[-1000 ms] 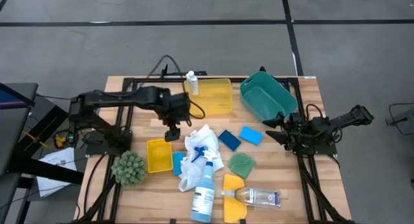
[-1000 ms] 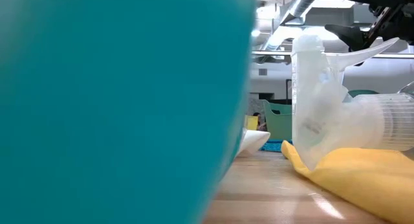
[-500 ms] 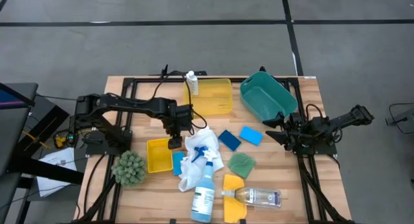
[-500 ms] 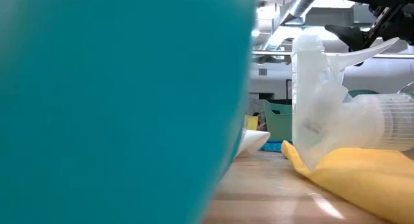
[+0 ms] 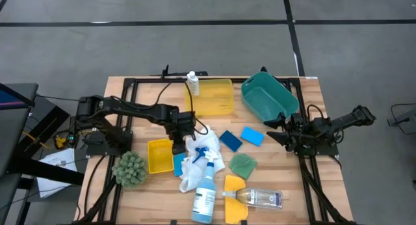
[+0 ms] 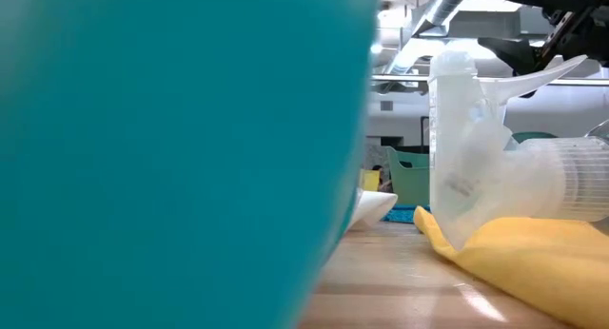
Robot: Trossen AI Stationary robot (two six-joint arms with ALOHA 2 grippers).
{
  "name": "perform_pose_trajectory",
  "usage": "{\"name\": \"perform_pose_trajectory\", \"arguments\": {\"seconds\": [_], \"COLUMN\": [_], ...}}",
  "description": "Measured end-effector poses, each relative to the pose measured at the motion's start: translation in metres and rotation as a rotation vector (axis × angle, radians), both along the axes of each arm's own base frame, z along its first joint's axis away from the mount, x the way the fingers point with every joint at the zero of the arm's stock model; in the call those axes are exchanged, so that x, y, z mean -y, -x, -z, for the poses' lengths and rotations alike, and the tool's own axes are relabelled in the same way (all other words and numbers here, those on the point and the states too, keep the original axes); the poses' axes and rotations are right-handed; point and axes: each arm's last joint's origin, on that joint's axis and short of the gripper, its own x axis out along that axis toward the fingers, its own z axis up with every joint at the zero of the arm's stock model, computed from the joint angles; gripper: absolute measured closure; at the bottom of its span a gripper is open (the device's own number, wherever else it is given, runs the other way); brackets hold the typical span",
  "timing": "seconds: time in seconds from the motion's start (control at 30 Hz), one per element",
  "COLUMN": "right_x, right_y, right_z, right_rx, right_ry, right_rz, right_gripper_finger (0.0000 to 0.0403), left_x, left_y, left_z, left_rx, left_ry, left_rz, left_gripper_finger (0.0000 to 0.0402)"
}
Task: Pick & Place Kitchen Items
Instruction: Put the blue sponge into the bottom yellow bin
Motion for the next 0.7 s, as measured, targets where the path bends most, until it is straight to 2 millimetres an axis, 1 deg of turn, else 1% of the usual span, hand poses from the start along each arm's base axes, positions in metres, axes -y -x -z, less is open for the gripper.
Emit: {"name": "perform_pose_trajectory", "arguments": {"seconds": [0.17, 0.37, 0.5, 0.7], "right_x": [0.0, 0.0, 0.0, 0.0], "right_y": [0.0, 0.0, 0.0, 0.0], "right_z": [0.0, 0.0, 0.0, 0.002], "right_rx": [0.0, 0.0, -0.002, -0.016], "right_ry": [0.0, 0.0, 0.001, 0.006], "right_rz": [0.0, 0.0, -0.001, 0.001], "right_gripper_finger": [0.0125, 0.0125, 0.0125, 0.0125], "left_x": [0.004, 0.005, 0.007, 0.013], "left_y": [-0.005, -0.009, -0.01, -0.01], "left_z": [0.016, 0.035, 0.04, 0.041], "left_rx": [-0.064, -0.138, -0.153, -0.154], "left_ry": [0.002, 0.044, 0.073, 0.096], "left_rz": [0.001, 0.008, 0.017, 0.06], "left_gripper_finger": [0.0237, 0.0237, 0.0237, 0.0237]}}
